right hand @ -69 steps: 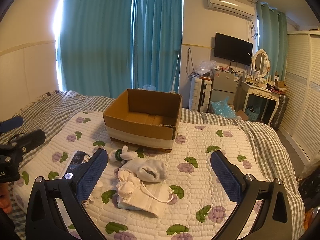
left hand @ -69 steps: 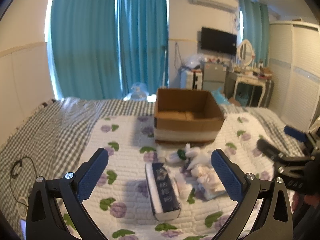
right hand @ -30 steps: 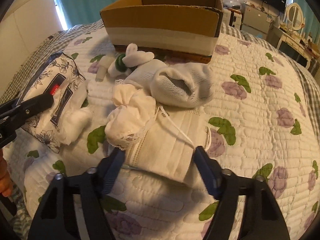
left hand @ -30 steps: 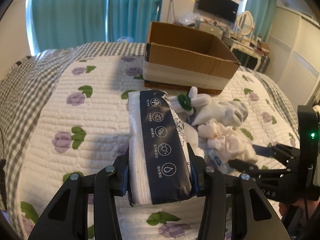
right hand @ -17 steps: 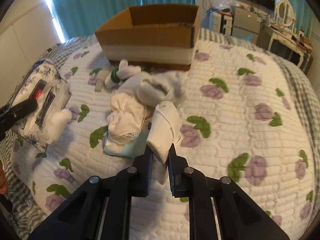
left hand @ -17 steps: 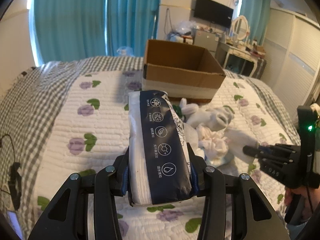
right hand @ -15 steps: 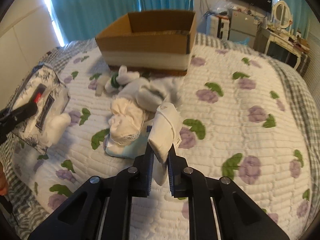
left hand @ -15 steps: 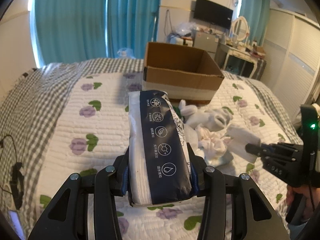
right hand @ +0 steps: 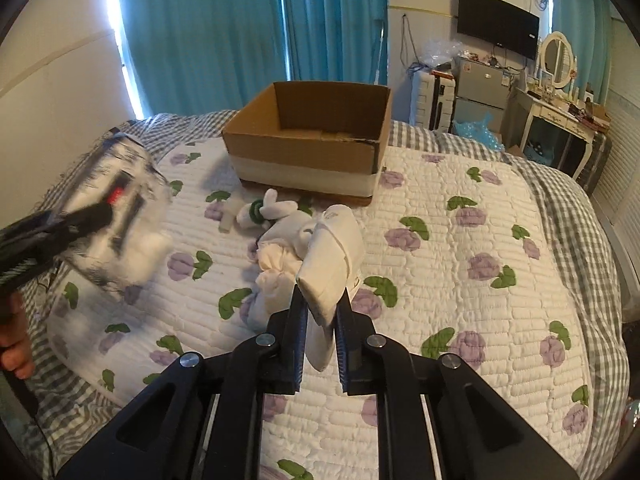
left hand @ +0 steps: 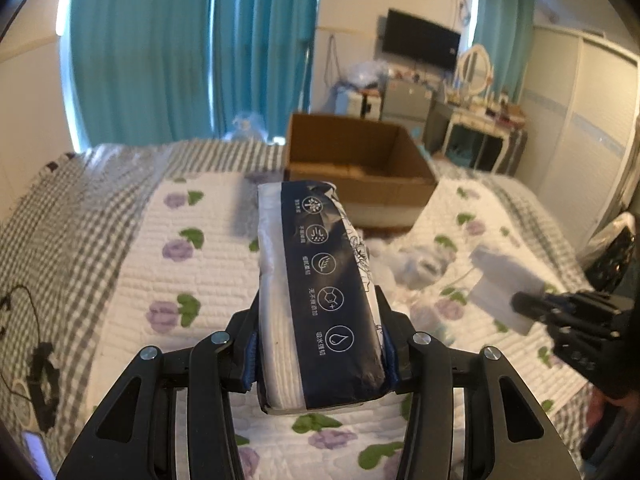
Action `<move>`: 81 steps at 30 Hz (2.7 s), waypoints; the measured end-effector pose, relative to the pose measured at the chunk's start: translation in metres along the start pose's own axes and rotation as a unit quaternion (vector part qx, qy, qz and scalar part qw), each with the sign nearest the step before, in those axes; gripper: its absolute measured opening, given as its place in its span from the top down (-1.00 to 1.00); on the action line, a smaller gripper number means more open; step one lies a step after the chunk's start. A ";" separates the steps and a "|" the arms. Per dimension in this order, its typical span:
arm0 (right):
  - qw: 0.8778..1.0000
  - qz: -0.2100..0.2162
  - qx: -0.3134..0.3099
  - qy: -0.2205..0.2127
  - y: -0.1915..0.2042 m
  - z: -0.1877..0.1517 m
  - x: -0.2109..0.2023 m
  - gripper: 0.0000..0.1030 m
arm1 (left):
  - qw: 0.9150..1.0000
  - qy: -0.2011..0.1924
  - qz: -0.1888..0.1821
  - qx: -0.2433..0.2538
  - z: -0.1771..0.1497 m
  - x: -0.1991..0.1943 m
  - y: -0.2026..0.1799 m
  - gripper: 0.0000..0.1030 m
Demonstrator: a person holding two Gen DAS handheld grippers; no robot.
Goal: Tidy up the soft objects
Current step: 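Carry the tissue pack and face mask with both tools over the cardboard box, then open both tools to drop the items into the box and withdraw, then grasp the lace-trimmed white cloth bundle with the right tool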
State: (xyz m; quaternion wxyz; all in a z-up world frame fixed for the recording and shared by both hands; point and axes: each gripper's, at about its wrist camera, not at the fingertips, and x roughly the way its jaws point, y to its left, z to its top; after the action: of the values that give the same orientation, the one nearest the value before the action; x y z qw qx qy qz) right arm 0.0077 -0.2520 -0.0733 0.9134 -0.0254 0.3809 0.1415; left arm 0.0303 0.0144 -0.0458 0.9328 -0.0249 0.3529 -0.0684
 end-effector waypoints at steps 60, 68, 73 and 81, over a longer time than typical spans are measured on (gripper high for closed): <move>0.992 -0.055 -0.012 -0.111 -0.031 0.191 0.018 -0.58 | 0.992 -0.103 0.019 0.077 0.180 -0.003 -0.028 -0.68; 0.987 -0.082 -0.032 -0.135 -0.004 0.163 -0.092 -0.88 | 0.988 -0.131 0.029 0.073 0.139 -0.092 -0.031 -1.00; 0.990 -0.069 -0.034 -0.118 0.007 0.121 -0.108 -0.88 | 0.993 -0.102 0.029 0.044 0.093 -0.089 -0.023 -1.00; 0.998 -0.023 -0.038 -0.044 0.020 0.050 -0.031 -0.88 | 0.998 -0.029 0.052 -0.005 0.032 -0.024 -0.011 -1.00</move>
State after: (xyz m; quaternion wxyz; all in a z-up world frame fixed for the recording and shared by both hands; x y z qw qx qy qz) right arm 0.0154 -0.2322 -0.0151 0.9308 -0.0620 0.3337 0.1359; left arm 0.0328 0.0073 -0.0055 0.9449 -0.0128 0.3268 -0.0171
